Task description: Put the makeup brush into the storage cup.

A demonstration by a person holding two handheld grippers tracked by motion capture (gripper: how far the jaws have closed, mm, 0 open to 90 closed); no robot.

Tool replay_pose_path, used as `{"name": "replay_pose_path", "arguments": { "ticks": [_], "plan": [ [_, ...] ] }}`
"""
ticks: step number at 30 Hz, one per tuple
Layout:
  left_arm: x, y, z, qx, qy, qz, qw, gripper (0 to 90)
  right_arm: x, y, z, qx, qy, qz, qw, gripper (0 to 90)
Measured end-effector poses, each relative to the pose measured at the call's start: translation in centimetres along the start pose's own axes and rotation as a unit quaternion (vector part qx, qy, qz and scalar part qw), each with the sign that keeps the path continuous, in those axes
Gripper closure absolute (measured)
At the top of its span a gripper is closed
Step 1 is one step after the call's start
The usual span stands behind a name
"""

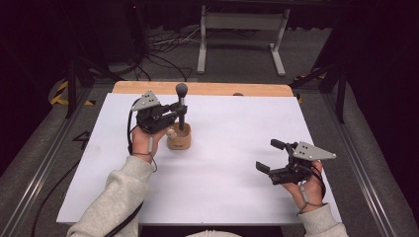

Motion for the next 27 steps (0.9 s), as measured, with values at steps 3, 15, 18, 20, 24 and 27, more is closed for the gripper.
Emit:
{"name": "replay_pose_path", "arguments": {
  "ticks": [3,15,18,20,24,27],
  "plan": [
    [0.1,-0.1,-0.4,-0.001,0.016,0.007,0.9999,72.0,0.0,0.0,0.0,0.001,0.0,0.0,1.0,1.0],
    [0.7,-1.2,-1.3,0.02,0.028,0.026,0.9991,71.8,0.2,-0.1,-0.3,0.001,0.009,0.0,1.0,1.0],
    [0.8,-1.6,-1.5,0.023,0.029,0.027,0.999,71.8,0.2,-0.1,-0.3,0.002,0.009,0.0,1.0,1.0],
    [1.0,-2.1,-1.7,0.011,0.022,0.021,0.9995,71.7,0.2,-0.1,-0.3,0.002,0.011,0.001,0.9999,1.0],
    [1.2,-2.7,-1.9,0.006,0.013,0.022,0.9996,71.7,0.3,-0.1,-0.5,0.004,0.015,0.001,0.9999,1.0],
    [1.3,-3.2,-2.0,0.003,0.009,0.02,0.9998,71.7,0.3,-0.2,-0.5,0.005,0.017,0.001,0.9998,1.0]
  ]
}}
Point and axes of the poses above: each handheld gripper's, and its own axes: x roughly forward along the jaws, y roughly out of its top, z roughly to its right, the point moved 9 cm from there along x, roughly forward along the jaws, and after that the axes turned 6 degrees about -x, right-handed, at the moved point
